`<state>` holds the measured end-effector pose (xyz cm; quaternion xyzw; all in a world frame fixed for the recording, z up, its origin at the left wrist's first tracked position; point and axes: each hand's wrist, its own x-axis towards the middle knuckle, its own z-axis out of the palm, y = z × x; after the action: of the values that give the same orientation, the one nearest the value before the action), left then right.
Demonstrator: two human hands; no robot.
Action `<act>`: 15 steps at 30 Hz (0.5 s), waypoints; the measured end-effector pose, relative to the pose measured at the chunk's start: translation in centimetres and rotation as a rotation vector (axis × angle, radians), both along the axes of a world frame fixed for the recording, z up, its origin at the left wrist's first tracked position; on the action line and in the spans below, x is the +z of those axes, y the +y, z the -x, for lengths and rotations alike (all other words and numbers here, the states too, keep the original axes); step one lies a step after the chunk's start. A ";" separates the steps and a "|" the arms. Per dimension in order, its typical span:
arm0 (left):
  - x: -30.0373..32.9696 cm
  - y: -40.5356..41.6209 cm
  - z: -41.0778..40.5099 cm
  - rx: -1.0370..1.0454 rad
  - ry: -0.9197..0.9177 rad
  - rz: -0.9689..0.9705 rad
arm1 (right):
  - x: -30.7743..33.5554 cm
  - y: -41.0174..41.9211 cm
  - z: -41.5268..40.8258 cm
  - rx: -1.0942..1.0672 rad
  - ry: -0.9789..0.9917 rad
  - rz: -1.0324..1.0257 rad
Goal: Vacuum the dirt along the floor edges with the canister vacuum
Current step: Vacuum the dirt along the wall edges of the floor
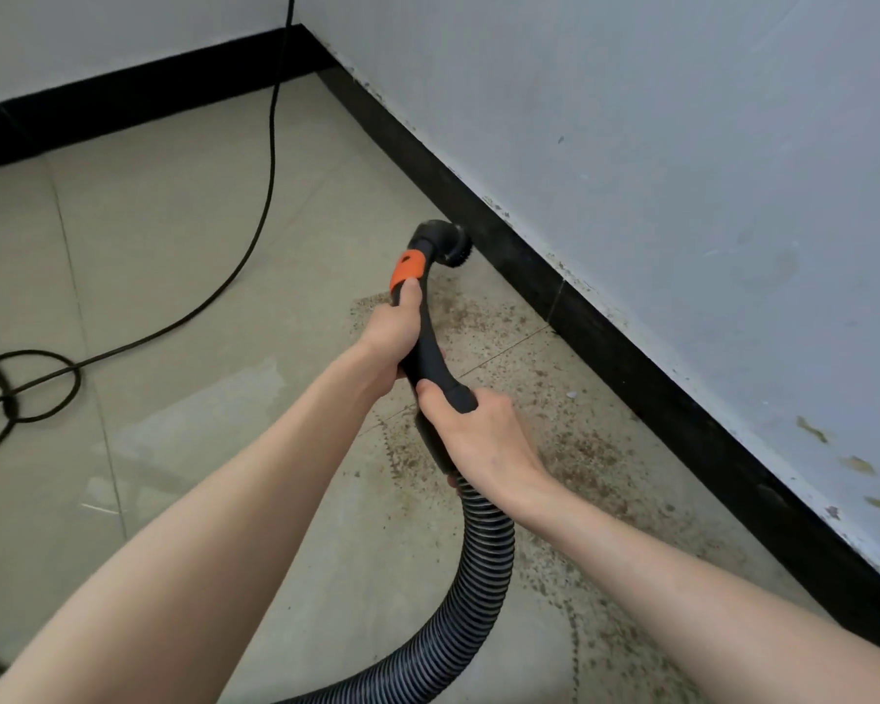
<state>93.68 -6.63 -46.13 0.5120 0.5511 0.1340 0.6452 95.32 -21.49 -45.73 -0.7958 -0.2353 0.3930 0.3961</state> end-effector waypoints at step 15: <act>-2.3 -1.6 9.0 0.386 0.054 0.107 | -0.3 0.3 2.3 0.370 0.116 0.053</act>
<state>84.71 -8.22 -48.45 0.3653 0.6624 0.2118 0.6188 93.05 -21.18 -46.04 -0.7252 -0.3438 0.5103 0.3090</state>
